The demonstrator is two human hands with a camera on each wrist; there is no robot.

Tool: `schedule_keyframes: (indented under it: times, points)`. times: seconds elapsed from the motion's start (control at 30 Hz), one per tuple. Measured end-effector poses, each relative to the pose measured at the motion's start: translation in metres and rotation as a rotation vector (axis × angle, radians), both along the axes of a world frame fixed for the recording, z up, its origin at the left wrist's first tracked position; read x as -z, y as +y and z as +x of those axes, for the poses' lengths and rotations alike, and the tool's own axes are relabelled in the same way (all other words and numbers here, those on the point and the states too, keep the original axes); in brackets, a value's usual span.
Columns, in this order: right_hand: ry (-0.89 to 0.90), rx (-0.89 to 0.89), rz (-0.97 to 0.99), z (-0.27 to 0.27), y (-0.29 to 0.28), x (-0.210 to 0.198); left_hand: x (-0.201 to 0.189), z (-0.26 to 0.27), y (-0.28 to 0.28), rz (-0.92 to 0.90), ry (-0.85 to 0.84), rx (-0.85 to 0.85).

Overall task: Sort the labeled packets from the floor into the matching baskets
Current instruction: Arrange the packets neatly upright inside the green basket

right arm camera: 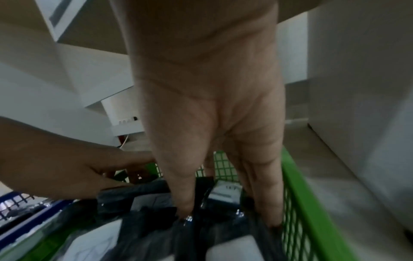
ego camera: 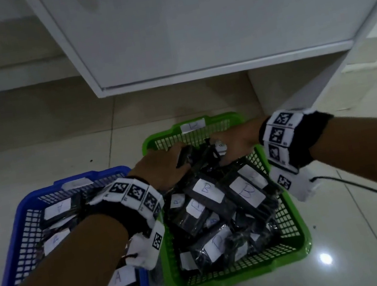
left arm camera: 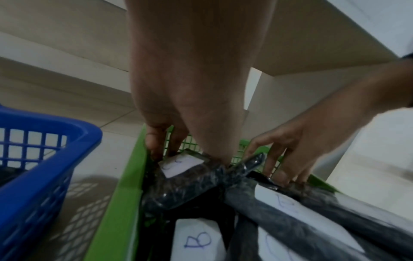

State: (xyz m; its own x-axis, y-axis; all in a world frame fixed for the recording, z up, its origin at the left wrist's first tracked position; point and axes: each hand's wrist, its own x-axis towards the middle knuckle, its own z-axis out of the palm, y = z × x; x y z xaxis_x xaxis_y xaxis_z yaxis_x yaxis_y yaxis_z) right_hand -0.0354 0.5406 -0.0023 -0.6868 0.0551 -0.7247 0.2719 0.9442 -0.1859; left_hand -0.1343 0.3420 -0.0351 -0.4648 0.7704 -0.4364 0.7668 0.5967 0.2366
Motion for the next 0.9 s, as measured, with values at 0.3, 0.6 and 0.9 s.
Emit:
schedule_keyframes:
  times: [0.3,0.6,0.9]
  points:
    - [0.537,0.097,-0.251,0.051,0.0,0.035,0.002,0.017,-0.016,0.255,-0.165,-0.206]
    - [0.476,0.154,-0.259,0.065,0.001,0.034,-0.001,0.032,-0.021,0.206,-0.143,-0.297]
    - [0.482,0.143,-0.222,0.046,-0.002,0.031,-0.008,0.022,0.003,0.022,-0.141,-0.249]
